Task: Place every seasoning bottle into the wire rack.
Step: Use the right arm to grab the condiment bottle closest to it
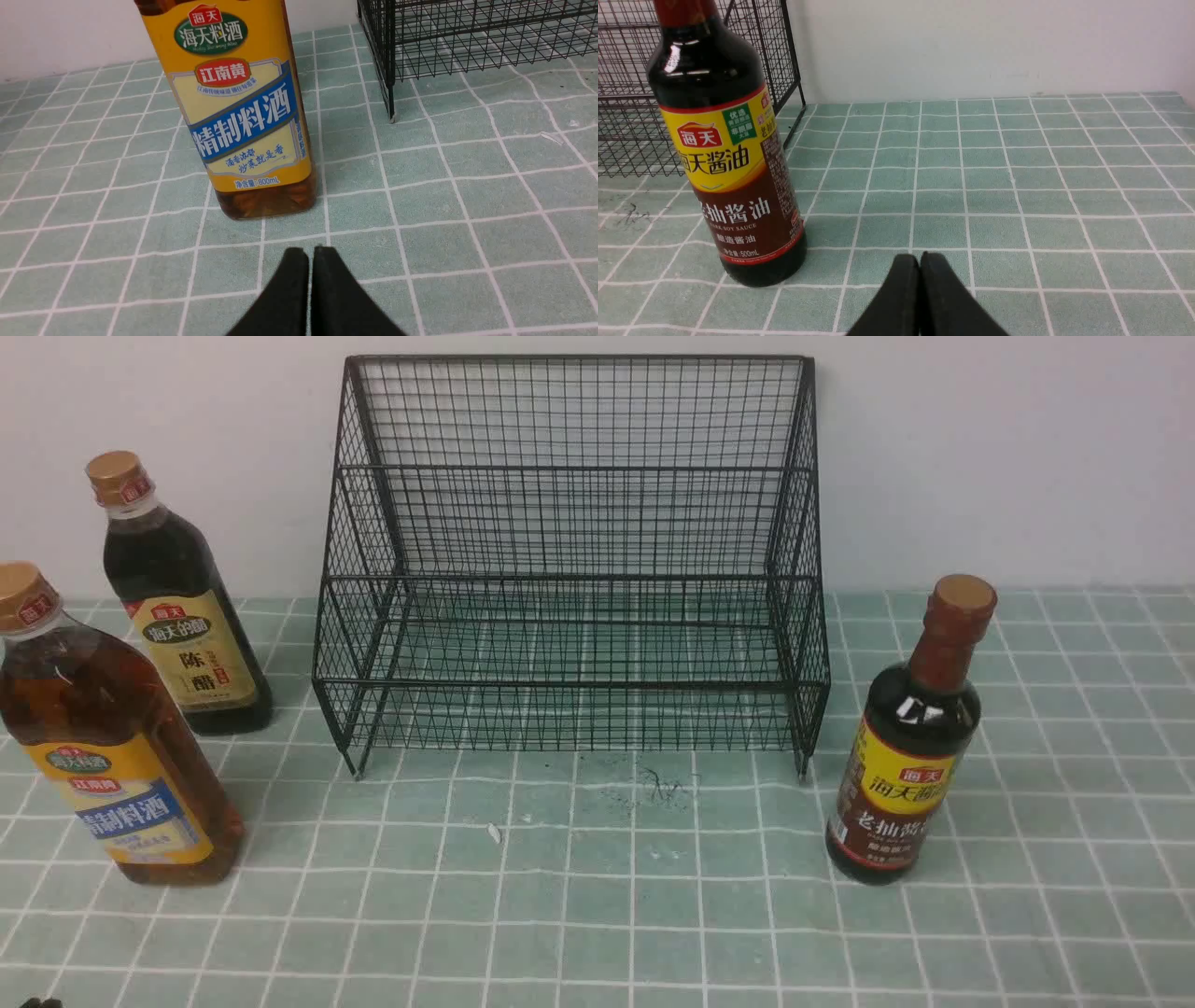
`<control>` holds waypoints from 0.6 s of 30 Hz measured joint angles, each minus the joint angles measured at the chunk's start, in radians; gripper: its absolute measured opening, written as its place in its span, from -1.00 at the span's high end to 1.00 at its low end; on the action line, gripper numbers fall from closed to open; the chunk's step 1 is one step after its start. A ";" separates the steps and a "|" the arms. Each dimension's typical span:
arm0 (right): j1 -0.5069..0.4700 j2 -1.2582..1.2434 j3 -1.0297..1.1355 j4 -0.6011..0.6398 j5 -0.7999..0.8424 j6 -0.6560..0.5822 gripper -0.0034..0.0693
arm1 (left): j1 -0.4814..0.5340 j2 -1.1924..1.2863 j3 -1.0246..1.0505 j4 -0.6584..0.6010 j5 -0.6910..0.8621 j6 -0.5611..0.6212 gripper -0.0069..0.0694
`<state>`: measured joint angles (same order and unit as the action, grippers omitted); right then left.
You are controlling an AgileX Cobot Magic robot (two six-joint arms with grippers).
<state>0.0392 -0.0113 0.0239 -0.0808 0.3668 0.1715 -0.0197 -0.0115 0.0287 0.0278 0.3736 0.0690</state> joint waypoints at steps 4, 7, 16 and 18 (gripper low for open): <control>0.000 0.000 0.000 0.000 0.000 0.000 0.95 | 0.000 0.000 0.000 0.000 0.000 0.000 0.83; 0.000 0.000 0.000 0.000 0.000 0.000 0.95 | 0.000 0.000 0.000 0.000 0.000 0.000 0.83; 0.000 0.000 0.000 0.000 0.000 -0.015 0.95 | 0.000 0.000 0.000 0.000 0.000 0.000 0.83; 0.000 0.000 0.000 0.000 0.000 -0.016 0.95 | 0.000 0.000 0.000 0.000 0.000 0.000 0.83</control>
<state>0.0392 -0.0113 0.0239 -0.0808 0.3668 0.1554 -0.0197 -0.0115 0.0287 0.0278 0.3736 0.0690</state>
